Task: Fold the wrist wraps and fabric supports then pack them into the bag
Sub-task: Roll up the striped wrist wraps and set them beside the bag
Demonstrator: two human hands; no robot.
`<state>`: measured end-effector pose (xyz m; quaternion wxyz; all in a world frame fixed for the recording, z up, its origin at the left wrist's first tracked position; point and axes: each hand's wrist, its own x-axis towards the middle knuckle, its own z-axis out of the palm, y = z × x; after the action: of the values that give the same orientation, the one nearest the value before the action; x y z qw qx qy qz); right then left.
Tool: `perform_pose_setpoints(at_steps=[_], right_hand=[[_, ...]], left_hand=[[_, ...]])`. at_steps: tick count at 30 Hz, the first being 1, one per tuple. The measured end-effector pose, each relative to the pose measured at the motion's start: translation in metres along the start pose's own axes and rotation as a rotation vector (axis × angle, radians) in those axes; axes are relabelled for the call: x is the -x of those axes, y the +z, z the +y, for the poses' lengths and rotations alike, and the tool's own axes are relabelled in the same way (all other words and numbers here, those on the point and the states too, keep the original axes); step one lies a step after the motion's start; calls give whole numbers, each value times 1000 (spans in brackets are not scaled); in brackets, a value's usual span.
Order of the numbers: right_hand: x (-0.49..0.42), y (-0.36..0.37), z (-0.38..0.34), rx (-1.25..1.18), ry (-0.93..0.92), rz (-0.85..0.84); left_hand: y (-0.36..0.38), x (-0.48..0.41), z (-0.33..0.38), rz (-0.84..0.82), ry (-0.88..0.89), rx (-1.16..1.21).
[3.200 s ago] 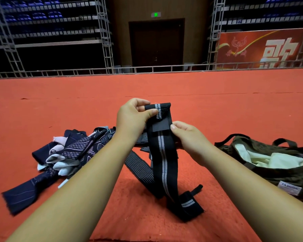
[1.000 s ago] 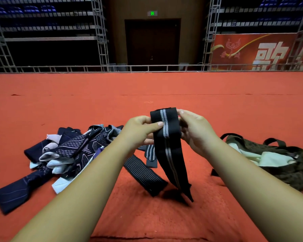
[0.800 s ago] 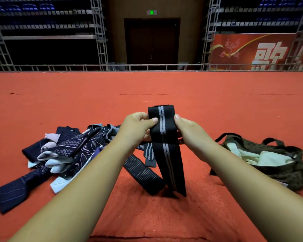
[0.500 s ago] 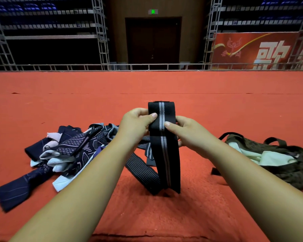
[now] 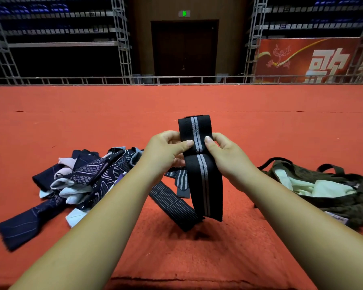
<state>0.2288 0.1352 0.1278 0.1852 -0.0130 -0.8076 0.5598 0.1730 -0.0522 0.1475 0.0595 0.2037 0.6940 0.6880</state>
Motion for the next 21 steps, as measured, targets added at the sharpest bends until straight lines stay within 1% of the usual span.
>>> perform_pose_setpoints(at_steps=[2, 4, 7, 10, 12, 16, 18, 21], right_hand=[[1, 1, -1, -97, 78, -12], [3, 2, -6, -255, 205, -41], [7, 1, -14, -492, 348, -80], [5, -4, -14, -560, 346, -100], [2, -6, -12, -539, 335, -113], [1, -10, -8, -534, 330, -191], [1, -9, -6, -572, 321, -161], [0, -7, -1, -574, 244, -107]], left_hand=[[1, -2, -1, 41, 63, -69], [3, -1, 0, 71, 110, -92], [6, 0, 3, 68, 95, -25], [5, 0, 2, 68, 99, -3], [4, 2, 1, 30, 106, 4], [-1, 1, -1, -17, 78, -3], [-2, 2, -1, -11, 62, -37], [1, 6, 2, -15, 37, -32]])
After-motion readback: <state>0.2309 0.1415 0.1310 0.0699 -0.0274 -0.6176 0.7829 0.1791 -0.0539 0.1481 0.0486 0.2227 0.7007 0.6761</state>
